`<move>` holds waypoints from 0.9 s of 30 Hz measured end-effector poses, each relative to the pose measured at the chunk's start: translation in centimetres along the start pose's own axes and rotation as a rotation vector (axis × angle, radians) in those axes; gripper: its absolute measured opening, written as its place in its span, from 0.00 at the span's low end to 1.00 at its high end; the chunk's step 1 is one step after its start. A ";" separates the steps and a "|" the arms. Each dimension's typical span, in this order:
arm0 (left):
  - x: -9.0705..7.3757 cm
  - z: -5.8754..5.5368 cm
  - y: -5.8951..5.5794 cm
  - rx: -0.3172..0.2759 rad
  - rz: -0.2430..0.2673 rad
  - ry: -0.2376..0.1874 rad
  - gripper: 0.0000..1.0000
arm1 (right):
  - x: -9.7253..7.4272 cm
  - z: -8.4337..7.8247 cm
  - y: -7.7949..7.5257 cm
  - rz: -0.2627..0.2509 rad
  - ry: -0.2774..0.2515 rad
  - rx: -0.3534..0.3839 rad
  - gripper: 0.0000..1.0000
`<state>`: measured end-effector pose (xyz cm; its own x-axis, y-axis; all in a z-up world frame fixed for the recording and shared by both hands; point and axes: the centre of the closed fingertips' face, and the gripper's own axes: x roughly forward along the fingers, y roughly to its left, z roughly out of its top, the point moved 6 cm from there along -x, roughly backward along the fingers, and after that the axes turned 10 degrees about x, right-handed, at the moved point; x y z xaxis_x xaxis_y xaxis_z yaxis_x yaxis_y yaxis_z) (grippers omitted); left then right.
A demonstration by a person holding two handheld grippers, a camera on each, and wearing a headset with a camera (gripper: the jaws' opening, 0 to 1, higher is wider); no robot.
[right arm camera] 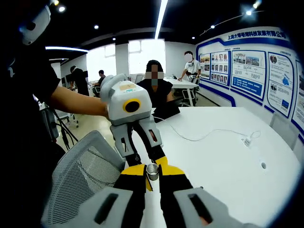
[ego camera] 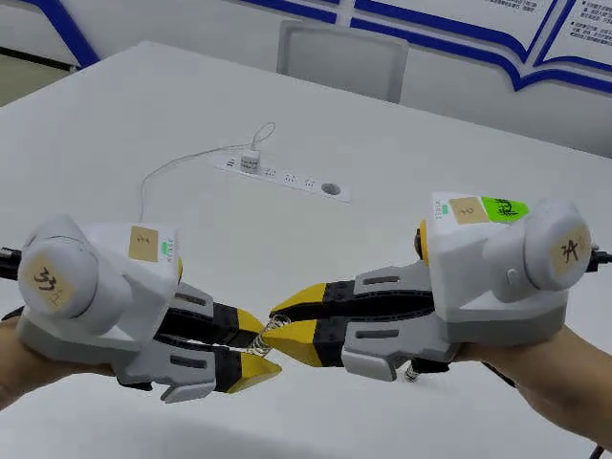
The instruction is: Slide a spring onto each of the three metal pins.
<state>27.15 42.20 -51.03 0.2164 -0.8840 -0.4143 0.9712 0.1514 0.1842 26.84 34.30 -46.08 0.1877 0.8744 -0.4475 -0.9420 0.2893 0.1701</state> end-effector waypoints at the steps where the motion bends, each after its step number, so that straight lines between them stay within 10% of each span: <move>1: -0.1 -0.1 0.1 -0.004 0.005 0.001 0.19 | 0.1 0.0 0.0 0.001 0.001 0.000 0.10; 27: -2.5 -3.2 1.6 -0.180 0.090 0.005 0.58 | -0.3 -0.2 -5.8 -0.138 0.030 0.020 0.10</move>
<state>28.52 46.08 -52.57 0.3037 -0.8613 -0.4075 0.9499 0.3070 0.0591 32.15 32.30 -47.11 0.3061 0.8137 -0.4942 -0.9020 0.4139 0.1227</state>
